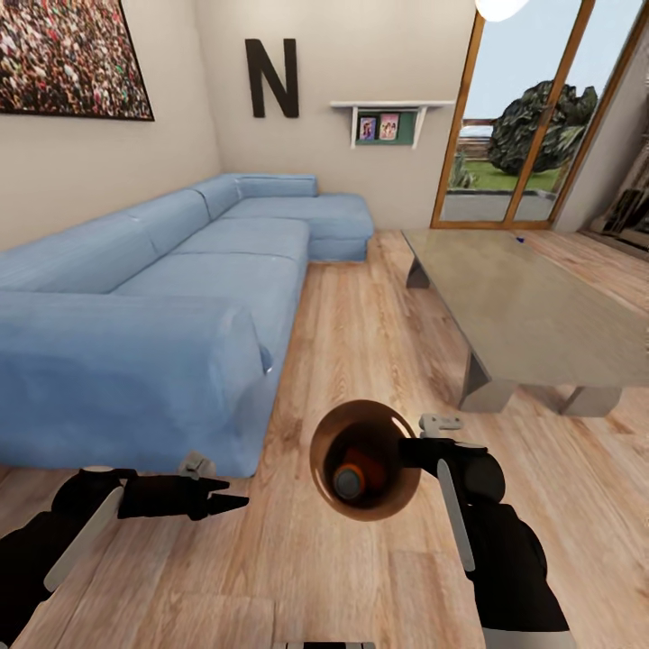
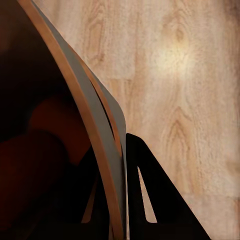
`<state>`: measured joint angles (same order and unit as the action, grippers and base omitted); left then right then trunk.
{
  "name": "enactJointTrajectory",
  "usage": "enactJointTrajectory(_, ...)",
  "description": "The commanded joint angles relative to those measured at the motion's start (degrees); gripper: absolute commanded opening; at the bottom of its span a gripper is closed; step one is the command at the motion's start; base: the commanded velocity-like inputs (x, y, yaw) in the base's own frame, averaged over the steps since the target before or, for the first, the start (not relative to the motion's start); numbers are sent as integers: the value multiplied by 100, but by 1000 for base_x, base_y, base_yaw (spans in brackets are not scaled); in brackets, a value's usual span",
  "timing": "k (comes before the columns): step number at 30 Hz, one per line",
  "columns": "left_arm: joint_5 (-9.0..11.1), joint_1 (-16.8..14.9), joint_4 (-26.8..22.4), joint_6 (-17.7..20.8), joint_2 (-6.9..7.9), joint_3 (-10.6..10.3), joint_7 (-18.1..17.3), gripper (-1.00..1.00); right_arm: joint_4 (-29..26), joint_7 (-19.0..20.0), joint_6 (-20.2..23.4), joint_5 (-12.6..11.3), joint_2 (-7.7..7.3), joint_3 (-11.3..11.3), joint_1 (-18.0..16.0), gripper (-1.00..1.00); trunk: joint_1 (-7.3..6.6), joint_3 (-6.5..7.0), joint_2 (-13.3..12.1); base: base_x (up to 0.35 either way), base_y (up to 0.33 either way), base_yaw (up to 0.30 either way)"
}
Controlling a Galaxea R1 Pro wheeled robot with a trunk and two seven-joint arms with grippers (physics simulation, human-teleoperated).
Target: Put the three can of soda from the living room inside the tash can in the kitchen.
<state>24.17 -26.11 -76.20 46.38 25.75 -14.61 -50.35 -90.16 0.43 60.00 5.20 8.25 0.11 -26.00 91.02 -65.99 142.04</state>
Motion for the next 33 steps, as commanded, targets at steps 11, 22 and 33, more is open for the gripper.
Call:
enactJointTrajectory(11,42,0,15,17,-9,-11,0,100,-2,11,0,-92,7,6,-2,-100,0,68,0,0,0,-163)
enactJointTrajectory(22,78,0,30,20,-9,-14,-1,100,-2,11,0,-91,5,6,-2,-100,0,140,0,0,0,-175)
enactJointTrajectory(33,60,0,33,-2,-15,-7,1,100,-2,13,0,-96,10,6,-2,-100,0,212,0,0,0,-175)
